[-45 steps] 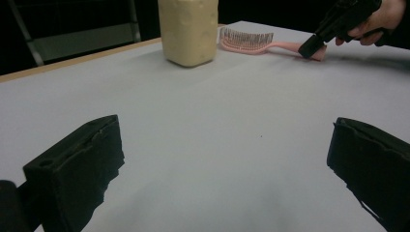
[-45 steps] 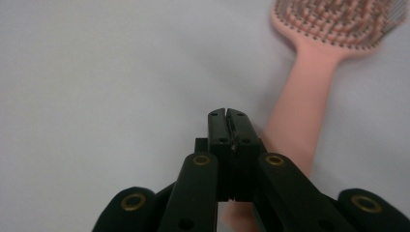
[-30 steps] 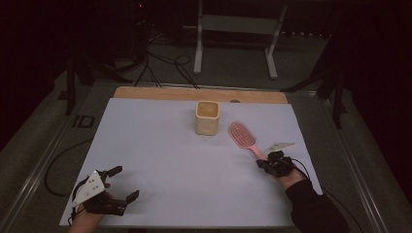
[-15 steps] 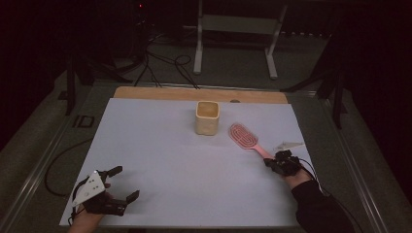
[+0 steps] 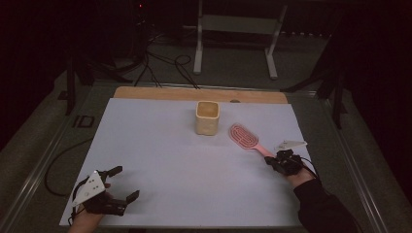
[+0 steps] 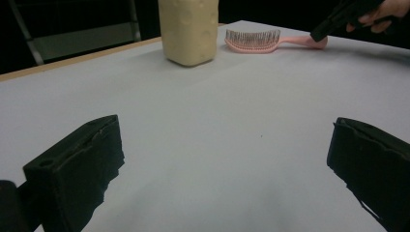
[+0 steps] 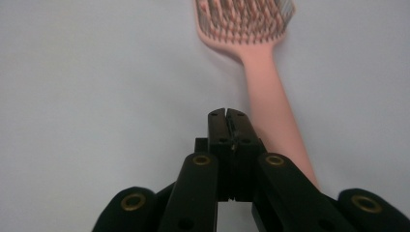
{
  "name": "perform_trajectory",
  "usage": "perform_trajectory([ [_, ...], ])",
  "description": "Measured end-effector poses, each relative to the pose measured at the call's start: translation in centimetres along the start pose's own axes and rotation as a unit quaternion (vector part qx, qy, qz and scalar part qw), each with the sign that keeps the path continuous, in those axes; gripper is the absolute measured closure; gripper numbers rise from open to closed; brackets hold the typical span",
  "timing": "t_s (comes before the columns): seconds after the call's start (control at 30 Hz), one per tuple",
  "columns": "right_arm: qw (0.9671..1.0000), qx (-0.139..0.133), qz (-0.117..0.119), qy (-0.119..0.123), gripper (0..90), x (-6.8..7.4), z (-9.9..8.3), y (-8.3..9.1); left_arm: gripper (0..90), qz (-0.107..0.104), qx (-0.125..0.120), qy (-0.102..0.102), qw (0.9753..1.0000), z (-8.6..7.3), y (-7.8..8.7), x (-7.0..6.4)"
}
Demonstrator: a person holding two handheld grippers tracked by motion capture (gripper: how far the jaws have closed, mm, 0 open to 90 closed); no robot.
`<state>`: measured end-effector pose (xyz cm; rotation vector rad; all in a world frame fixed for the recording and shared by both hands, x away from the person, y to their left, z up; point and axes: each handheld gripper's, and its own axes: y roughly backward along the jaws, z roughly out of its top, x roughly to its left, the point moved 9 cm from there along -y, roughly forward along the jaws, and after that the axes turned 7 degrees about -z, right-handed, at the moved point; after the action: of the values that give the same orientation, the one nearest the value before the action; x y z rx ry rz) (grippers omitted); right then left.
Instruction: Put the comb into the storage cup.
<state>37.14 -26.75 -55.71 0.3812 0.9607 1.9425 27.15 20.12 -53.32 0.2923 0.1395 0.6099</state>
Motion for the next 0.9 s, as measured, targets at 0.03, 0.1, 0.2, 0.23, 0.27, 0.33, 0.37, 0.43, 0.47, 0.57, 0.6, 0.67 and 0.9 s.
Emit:
perform_trajectory([
  [0.03,1.0000,-0.002,0.002,0.002,89.6,0.0,0.2,0.2,0.0,0.000,-0.001,0.000,1.0000,0.0,0.0,0.0],
  [0.1,1.0000,-0.004,0.002,0.006,89.5,-0.1,0.6,0.5,0.0,0.000,0.000,0.000,1.0000,0.0,0.0,0.0],
  [0.2,0.9999,-0.007,0.002,0.011,86.2,-0.2,1.2,0.9,0.0,0.000,0.000,0.000,1.0000,0.0,0.0,0.0],
  [0.23,0.9999,-0.007,0.005,0.012,83.9,-0.1,1.4,1.0,0.0,0.000,0.000,0.000,1.0000,0.0,0.0,0.0],
  [0.27,0.9998,-0.006,0.004,0.018,82.1,-0.1,1.5,1.1,0.0,0.000,0.000,0.000,1.0000,0.0,0.0,0.0],
  [0.33,0.9998,-0.006,0.005,0.019,77.4,-0.2,1.9,1.3,0.0,-0.001,0.000,0.001,1.0000,0.0,0.0,0.0],
  [0.37,0.9997,-0.007,0.005,0.025,73.6,-0.2,2.1,1.3,0.0,-0.001,0.000,0.000,1.0000,0.0,0.0,0.0],
  [0.43,0.9996,-0.006,0.006,0.026,65.4,-0.2,2.4,1.5,0.0,-0.002,0.001,0.000,1.0000,0.0,0.0,0.0],
  [0.47,0.9996,-0.010,0.008,0.026,60.7,-0.2,2.5,1.5,0.0,-0.002,0.001,0.000,1.0000,0.0,0.0,-0.1],
  [0.57,0.9993,-0.010,0.016,0.032,46.8,0.0,2.9,1.7,0.0,-0.002,0.000,0.001,1.0000,0.0,0.0,0.0],
  [0.6,0.9992,-0.009,0.019,0.034,42.9,0.0,2.9,1.6,0.0,-0.002,0.000,0.000,1.0000,0.0,0.0,0.0],
  [0.67,0.9989,-0.004,0.025,0.039,37.4,0.1,3.0,1.6,0.0,-0.002,0.000,0.001,1.0000,0.0,0.0,0.0],
  [0.9,0.9976,0.009,0.050,0.047,17.5,0.7,3.1,1.1,0.0,-0.002,-0.001,0.001,1.0000,0.0,0.0,0.0],
])
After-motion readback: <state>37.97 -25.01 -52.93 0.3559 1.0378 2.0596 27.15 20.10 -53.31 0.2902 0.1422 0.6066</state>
